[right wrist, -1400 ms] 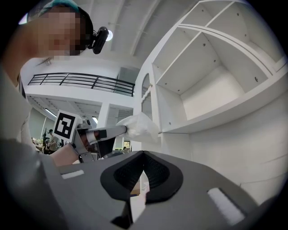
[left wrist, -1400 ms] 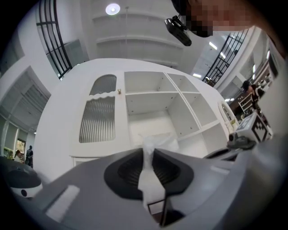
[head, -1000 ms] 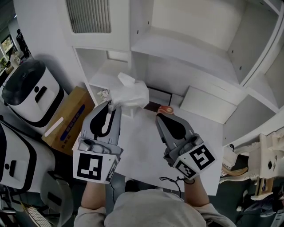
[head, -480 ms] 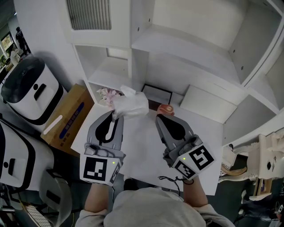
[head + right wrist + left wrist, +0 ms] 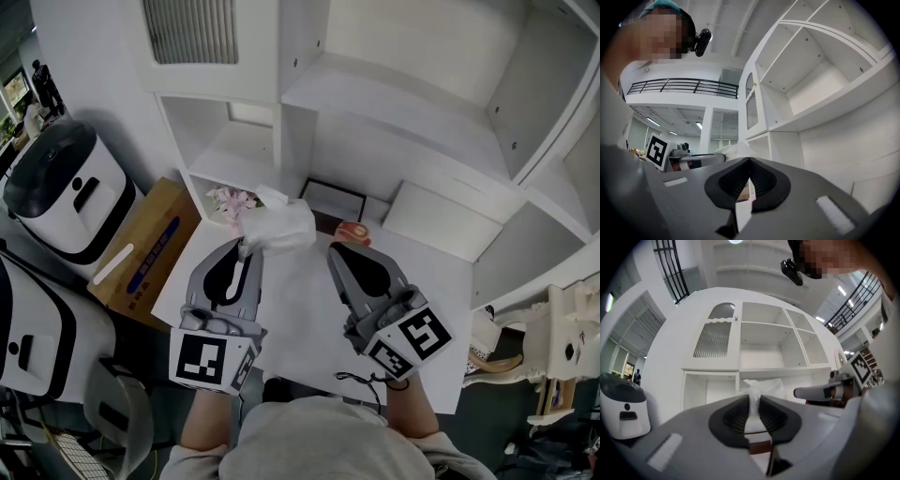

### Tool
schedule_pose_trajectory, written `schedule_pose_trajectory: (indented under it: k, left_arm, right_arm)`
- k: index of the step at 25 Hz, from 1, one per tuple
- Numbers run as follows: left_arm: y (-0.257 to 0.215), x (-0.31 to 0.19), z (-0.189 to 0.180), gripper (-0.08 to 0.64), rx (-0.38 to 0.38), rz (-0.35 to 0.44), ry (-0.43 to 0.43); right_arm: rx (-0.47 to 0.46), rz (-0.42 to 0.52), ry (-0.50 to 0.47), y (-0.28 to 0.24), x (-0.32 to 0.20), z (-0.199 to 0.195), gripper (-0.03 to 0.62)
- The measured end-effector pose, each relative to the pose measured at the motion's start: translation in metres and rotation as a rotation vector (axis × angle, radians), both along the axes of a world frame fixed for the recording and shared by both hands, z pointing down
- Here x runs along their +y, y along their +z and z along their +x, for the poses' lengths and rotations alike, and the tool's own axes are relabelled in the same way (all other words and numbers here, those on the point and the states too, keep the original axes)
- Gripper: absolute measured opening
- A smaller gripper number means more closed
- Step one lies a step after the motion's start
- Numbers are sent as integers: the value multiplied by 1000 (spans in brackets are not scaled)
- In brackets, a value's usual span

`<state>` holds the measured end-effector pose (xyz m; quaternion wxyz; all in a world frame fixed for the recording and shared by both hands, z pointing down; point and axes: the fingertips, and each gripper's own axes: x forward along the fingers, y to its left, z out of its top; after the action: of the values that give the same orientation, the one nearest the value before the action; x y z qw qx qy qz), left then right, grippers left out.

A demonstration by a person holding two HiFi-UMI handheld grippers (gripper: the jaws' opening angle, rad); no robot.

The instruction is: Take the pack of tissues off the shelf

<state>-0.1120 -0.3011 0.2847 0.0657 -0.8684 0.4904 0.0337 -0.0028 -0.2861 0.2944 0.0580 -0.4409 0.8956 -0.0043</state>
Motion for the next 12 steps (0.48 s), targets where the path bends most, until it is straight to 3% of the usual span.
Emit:
schedule_pose_trajectory:
  k: [12]
  left_arm:
    - [-3,3,-3,49,-7,9,-4]
  right_arm:
    - [29,3,-27,-1,4,-8,0]
